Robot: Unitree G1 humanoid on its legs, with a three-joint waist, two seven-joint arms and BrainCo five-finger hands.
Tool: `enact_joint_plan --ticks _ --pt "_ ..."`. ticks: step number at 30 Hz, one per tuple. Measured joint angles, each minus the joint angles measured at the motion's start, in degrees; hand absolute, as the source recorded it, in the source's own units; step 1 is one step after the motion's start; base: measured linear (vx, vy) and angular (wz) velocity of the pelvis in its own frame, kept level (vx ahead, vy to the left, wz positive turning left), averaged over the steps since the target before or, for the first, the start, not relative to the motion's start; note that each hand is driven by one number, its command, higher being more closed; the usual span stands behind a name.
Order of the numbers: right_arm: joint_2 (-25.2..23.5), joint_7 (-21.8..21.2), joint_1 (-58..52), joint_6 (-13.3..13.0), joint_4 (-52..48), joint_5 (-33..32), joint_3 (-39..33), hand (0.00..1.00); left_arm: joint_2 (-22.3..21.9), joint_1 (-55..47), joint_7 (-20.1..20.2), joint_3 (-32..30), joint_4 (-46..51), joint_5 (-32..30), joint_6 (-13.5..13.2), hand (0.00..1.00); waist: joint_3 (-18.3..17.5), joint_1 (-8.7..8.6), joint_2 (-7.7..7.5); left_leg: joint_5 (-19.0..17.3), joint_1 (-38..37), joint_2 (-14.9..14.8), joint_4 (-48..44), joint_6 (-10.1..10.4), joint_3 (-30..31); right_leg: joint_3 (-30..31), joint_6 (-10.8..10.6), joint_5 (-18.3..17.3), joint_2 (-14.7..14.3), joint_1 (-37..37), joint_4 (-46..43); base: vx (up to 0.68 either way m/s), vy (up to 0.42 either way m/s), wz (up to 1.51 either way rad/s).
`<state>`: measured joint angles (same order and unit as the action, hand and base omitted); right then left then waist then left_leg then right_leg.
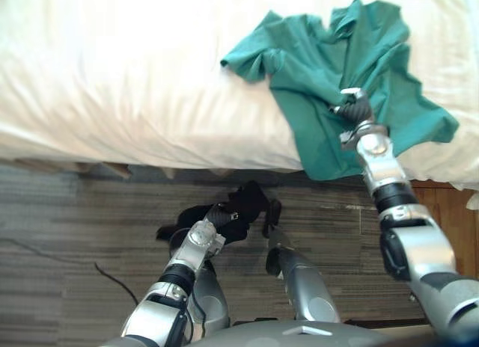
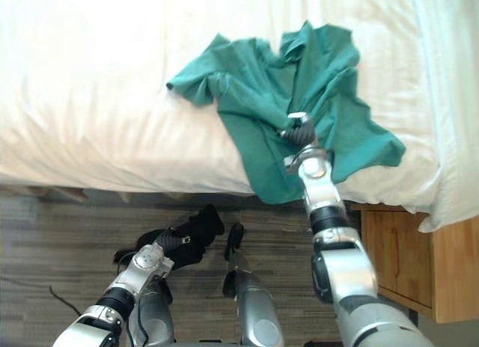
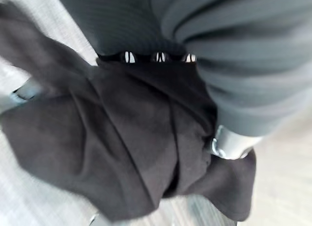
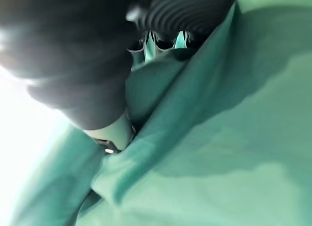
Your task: Tidy the bed and pick cloth on bed and put in laundry
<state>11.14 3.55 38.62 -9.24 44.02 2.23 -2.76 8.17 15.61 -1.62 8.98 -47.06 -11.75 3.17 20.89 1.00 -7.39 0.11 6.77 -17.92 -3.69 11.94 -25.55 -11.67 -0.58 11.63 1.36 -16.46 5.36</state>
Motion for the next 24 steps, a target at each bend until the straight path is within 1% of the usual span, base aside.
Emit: enact_joint_plan --ticks 2,3,4,5,6,8,9,10,11,12,14,15,17,18,19,20,22,24 --pt "-2.67 -0.01 -4.68 -2.33 -0.39 -1.26 -1.16 1.00 -0.30 -0.77 -1.59 -0.04 -0.66 1.50 -0.30 1.00 0.04 -0.55 0.38 -0.53 -4.15 0.14 1.20 0.21 -1.98 1.25 -0.38 -0.49 -0.36 2.54 0.02 0.12 0.083 -0.43" --pt "-3.80 0.02 -7.79 -4.18 -0.41 -1.62 -1.40 1.00 -0.53 -0.79 -2.72 -0.14 -1.45 2.62 -1.35 1.00 -0.11 -0.93 0.62 -1.15 -6.11 0.45 1.54 0.15 -2.97 1.97 -0.90 -0.88 -0.30 3.82 0.03 0.10 0.099 -0.33" --pt "-4.39 0.02 -10.38 -5.56 -0.40 -1.76 -1.43 1.00 -0.76 -0.91 -3.58 -0.25 -1.69 4.45 -1.79 1.00 -0.36 -1.58 0.91 -1.71 -7.25 0.89 1.58 -0.05 -3.56 2.37 -1.20 -1.10 0.00 4.68 0.04 0.09 0.114 -0.28" --pt "-4.56 0.00 -12.39 -6.03 -0.35 -1.92 -1.57 1.00 -0.95 -1.01 -3.80 -0.65 -1.94 5.13 -2.14 1.00 -0.63 -1.84 1.26 -2.14 -8.11 1.25 1.64 -0.21 -3.95 2.72 -1.40 -1.24 0.26 5.27 0.05 0.10 0.141 -0.17" --pt "-4.60 -0.14 -15.78 -6.07 0.58 -1.91 -2.23 1.00 -1.20 -1.21 -3.79 -0.70 -2.74 6.68 -2.46 1.00 -1.68 -2.29 1.90 -2.73 -9.02 1.86 1.72 -0.51 -4.55 3.08 -1.99 -1.61 0.81 5.90 0.05 0.09 0.123 -0.10" --pt "-4.65 -0.60 -21.86 -5.41 4.38 -0.80 -3.77 1.00 -2.76 -2.14 -3.68 -1.62 -4.53 9.31 -2.46 1.00 -3.44 -2.73 3.98 -3.30 -11.56 2.86 2.63 -0.86 -5.20 3.11 -2.78 -2.17 1.29 8.01 0.08 0.12 0.120 -0.03" --pt "-4.69 -0.68 -25.65 -4.24 6.95 -0.77 -3.87 1.00 -3.72 -3.83 -3.54 -3.09 -5.26 10.95 -2.49 1.00 -5.28 -3.11 5.43 -3.43 -13.08 3.58 3.67 -1.04 -5.46 3.10 -3.46 -2.70 1.80 9.14 0.10 0.12 0.120 -0.01" --pt "-4.73 -0.80 -27.87 -3.62 7.95 -0.74 -3.91 1.00 -4.00 -4.74 -3.33 -3.54 -5.85 12.05 -2.50 1.00 -6.28 -3.28 6.29 -3.52 -13.89 3.92 4.02 -1.06 -5.55 3.09 -3.61 -2.81 1.97 9.73 0.12 0.12 0.113 -0.11" --pt "-4.98 -1.12 -31.85 -2.92 10.03 -0.69 -3.99 1.00 -4.34 -6.49 -2.72 -5.02 -6.76 13.81 -2.41 1.00 -7.77 -3.30 7.57 -3.59 -15.31 4.52 4.73 -1.07 -6.13 3.04 -3.67 -2.86 2.35 10.84 0.15 0.08 0.100 -0.19" --pt "-5.49 -1.31 -34.97 -2.33 11.25 -0.71 -4.12 1.00 -4.33 -7.97 -1.81 -6.53 -7.60 15.82 -2.36 1.00 -8.78 -3.34 8.33 -3.67 -16.69 5.16 4.98 -1.20 -6.95 3.03 -4.21 -3.24 2.77 11.79 0.16 0.07 0.087 -0.20" --pt "-6.09 -2.18 -39.36 -1.81 12.15 -0.70 -4.12 1.00 -4.14 -9.56 0.25 -8.83 -9.40 18.10 -2.22 1.00 -9.62 -3.63 9.20 -3.96 -18.74 6.23 5.53 -1.66 -6.95 2.98 -4.79 -3.62 3.65 13.60 0.22 0.00 0.066 -0.04" --pt "-6.25 -2.50 -40.42 -1.73 12.23 -0.57 -4.16 1.00 -3.90 -10.19 1.28 -9.67 -9.86 18.97 -2.22 1.00 -10.02 -3.64 9.35 -4.23 -19.12 6.46 5.60 -1.92 -6.94 2.87 -4.82 -3.61 3.84 13.98 0.26 -0.04 0.053 0.00" --pt "-6.69 -3.50 -41.37 -1.78 12.26 0.47 -5.61 1.00 -3.55 -11.41 3.11 -11.64 -11.55 21.56 -2.00 1.00 -10.49 -3.63 9.20 -4.69 -20.25 7.01 5.60 -2.27 -6.73 2.53 -4.99 -3.52 4.43 15.12 0.52 -0.06 0.021 0.05" --pt "-6.64 -4.77 -41.99 -1.82 12.41 0.39 -6.35 1.00 -3.57 -12.37 4.19 -12.69 -11.93 23.37 -1.22 1.00 -10.57 -3.68 9.10 -4.95 -21.12 7.27 5.60 -2.61 -6.11 1.59 -5.12 -3.43 4.85 16.35 0.54 -0.10 0.002 0.23" --pt "-6.70 -6.13 -42.40 -1.96 12.63 0.20 -6.84 1.00 -3.89 -13.08 5.28 -14.23 -12.76 24.87 -0.98 1.00 -10.68 -3.62 9.00 -5.23 -21.94 7.40 5.61 -2.81 -5.21 0.77 -5.15 -3.41 5.13 17.60 0.56 -0.11 -0.005 0.28" --pt "-6.71 -6.82 -42.66 -2.04 12.67 0.27 -7.01 1.00 -4.37 -13.56 5.50 -14.77 -12.87 25.86 -0.87 1.00 -11.01 -3.55 8.89 -5.49 -22.07 7.43 5.56 -3.02 -4.87 0.03 -5.17 -3.42 5.31 18.05 0.56 -0.14 -0.028 0.38" --pt "-7.22 -9.16 -43.61 -2.85 12.80 0.32 -7.98 1.00 -5.25 -15.71 6.39 -16.95 -12.86 28.87 -1.18 1.00 -12.05 -3.24 8.34 -5.70 -21.82 7.92 5.60 -3.22 -1.88 -2.97 -5.57 -3.72 6.42 19.53 0.56 -0.12 -0.034 0.55" --pt "-7.82 -10.58 -44.67 -3.74 12.49 0.21 -8.35 1.00 -5.82 -17.69 6.61 -17.06 -12.72 31.52 -1.77 1.00 -12.66 -3.30 7.89 -5.26 -21.58 8.56 5.67 -3.90 1.44 -5.10 -6.33 -4.39 7.53 21.38 0.50 -0.11 -0.035 0.77"
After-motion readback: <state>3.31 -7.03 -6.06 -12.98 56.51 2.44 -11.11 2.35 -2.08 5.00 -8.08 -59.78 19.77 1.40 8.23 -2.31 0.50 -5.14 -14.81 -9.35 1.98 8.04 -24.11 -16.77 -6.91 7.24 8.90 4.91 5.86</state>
